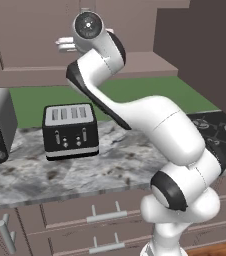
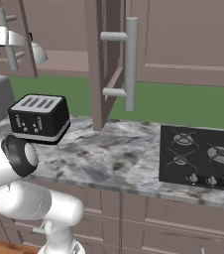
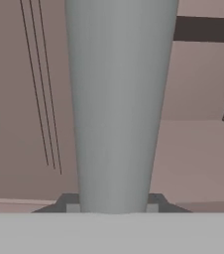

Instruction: Open the cabinet, pick the kettle from the cabinet, and place it in the sink.

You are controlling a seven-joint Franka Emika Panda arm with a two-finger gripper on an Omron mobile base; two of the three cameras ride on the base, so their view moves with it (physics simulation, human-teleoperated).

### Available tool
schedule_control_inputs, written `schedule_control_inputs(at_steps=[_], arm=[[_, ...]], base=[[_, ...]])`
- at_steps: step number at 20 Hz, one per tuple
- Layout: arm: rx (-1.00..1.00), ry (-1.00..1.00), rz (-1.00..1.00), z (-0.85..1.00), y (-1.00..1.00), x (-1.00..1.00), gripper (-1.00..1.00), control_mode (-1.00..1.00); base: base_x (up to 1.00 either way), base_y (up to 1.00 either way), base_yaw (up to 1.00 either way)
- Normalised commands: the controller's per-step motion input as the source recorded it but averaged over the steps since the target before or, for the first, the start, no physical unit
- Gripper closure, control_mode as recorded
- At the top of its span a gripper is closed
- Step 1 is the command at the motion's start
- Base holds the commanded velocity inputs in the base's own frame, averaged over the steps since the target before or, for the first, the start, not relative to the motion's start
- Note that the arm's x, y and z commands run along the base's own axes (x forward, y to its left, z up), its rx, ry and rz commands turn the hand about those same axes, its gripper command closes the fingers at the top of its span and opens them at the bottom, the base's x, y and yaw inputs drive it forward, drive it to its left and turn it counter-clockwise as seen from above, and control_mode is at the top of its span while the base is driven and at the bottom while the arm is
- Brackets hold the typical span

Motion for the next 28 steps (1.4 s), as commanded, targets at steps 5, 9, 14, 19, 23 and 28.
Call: schedule_control_inputs(at_steps=[5,9,14,19,23,28], arm=[[0.00,0.00,-0.05,0.00,0.33,-0.27,1.00,-1.00],[0.00,0.00,-0.05,0.00,0.35,-0.32,1.00,-1.00],[0.00,0.00,-0.04,0.00,0.37,-0.35,1.00,-1.00],[-0.01,0.00,-0.02,-0.02,0.43,-0.37,1.00,-1.00],[-0.05,0.00,0.00,-0.05,0.47,-0.37,1.00,-1.00],[-0.08,0.00,0.00,-0.05,0.50,-0.34,1.00,-1.00]], base=[[0.00,0.00,0.00],[0.00,0.00,0.00],[0.00,0.00,0.00],[0.00,0.00,0.00],[0.00,0.00,0.00],[0.00,0.00,0.00]])
